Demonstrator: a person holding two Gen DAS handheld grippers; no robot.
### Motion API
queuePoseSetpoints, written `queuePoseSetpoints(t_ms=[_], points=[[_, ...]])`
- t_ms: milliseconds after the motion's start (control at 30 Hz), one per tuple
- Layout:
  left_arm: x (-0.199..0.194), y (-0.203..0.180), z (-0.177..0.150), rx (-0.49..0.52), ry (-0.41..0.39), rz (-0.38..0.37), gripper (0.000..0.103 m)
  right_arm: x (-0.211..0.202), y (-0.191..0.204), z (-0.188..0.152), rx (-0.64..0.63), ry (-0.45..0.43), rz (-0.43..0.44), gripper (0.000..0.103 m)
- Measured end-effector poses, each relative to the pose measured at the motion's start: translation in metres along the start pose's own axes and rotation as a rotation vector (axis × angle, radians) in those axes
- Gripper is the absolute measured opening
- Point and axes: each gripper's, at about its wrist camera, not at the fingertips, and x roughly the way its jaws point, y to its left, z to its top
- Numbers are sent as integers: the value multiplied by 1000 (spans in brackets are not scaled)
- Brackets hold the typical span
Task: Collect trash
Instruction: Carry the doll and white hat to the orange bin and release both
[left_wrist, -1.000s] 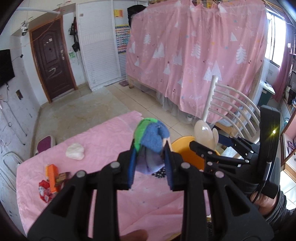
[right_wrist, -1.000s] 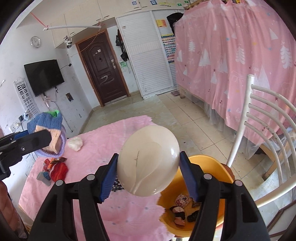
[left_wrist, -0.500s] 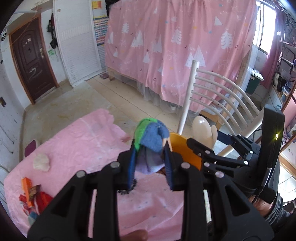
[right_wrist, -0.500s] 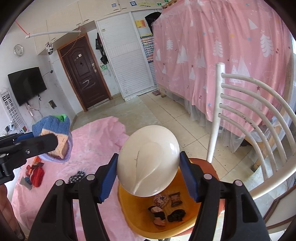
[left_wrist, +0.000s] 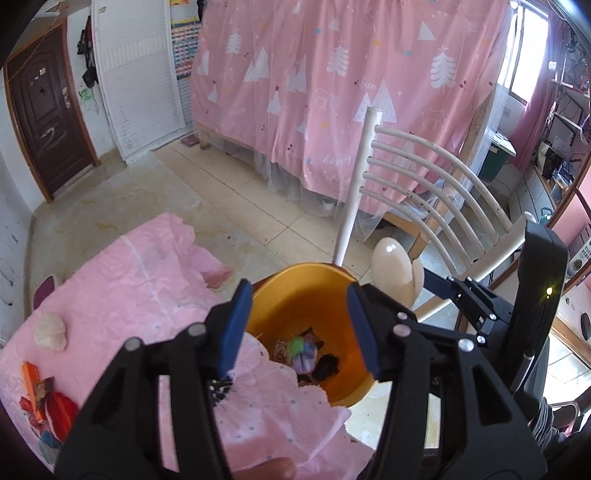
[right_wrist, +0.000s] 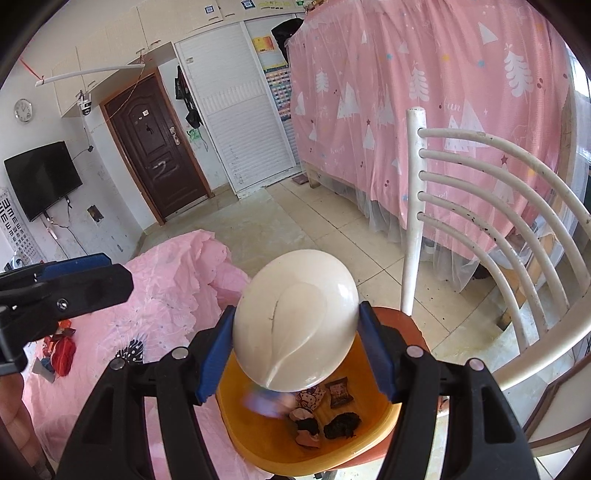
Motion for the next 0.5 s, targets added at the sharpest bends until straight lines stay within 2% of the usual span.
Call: queuePoseSetpoints(t_ms=[133,233,500], points=[[-10,7,-1,-17,-12,6,51,4,4,2,-17,11,-3,58],[-21,13,-2,-26,-29,14,51,9,9,3,-30,15,-6,70],[-49,34,-10,-48,-71,45,51,13,39,7,-73,17,21,70]])
